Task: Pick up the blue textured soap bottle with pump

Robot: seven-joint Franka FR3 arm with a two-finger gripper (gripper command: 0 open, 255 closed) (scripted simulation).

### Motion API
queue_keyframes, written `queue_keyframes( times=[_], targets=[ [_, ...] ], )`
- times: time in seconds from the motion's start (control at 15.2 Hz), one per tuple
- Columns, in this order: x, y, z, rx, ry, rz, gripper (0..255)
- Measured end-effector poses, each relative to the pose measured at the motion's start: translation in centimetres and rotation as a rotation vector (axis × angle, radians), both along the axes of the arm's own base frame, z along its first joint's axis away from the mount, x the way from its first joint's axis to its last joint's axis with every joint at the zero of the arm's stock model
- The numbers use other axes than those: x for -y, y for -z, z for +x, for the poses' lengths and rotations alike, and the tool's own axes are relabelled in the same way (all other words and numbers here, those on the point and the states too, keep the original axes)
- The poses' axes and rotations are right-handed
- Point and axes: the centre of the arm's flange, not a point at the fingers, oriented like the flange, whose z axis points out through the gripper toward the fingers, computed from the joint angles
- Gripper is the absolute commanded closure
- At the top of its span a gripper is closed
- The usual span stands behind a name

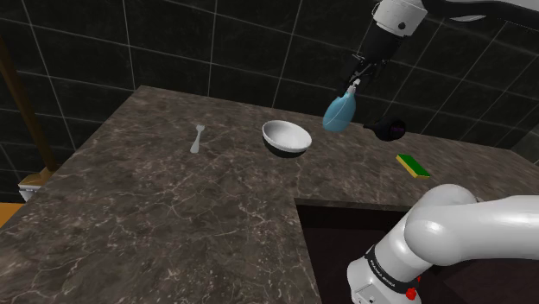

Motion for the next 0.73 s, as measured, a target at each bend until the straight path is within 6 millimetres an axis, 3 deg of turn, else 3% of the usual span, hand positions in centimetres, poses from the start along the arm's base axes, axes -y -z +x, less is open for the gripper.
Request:
queue_keyframes(
  times=[0.2,0.73],
  targets=[
    [1.1,0.2,0.7,0.004,0.005,0.000,0],
    [10.3,1.2,4.8,0.031,0.034,-0.002,0]
  ],
)
